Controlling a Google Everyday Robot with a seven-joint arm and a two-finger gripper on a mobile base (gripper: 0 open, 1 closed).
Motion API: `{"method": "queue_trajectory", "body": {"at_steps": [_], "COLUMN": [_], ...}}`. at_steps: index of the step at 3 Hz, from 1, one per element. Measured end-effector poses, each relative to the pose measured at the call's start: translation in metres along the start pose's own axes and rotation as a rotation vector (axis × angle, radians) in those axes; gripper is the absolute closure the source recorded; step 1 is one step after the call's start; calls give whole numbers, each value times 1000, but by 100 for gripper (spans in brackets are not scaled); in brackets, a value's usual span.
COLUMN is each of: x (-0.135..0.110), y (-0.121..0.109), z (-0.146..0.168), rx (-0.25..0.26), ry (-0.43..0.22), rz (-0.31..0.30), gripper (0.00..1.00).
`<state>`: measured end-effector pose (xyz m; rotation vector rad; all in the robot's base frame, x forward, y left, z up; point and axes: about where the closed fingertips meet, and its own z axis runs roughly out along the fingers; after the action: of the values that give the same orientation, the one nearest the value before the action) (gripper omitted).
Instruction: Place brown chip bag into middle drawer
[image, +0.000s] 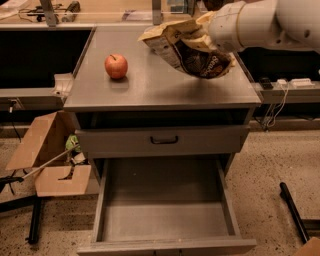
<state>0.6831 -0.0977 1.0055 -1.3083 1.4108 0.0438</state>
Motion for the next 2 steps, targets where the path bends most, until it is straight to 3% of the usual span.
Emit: {"method": "queue_trajectory", "body": {"at_steps": [1,2], "x": [-34,-50], "y": [31,61], "z": [-61,-120], "rx": [-73,-119], "ry": [-105,-171], "rz": [-13,6], "gripper": [100,100]}}
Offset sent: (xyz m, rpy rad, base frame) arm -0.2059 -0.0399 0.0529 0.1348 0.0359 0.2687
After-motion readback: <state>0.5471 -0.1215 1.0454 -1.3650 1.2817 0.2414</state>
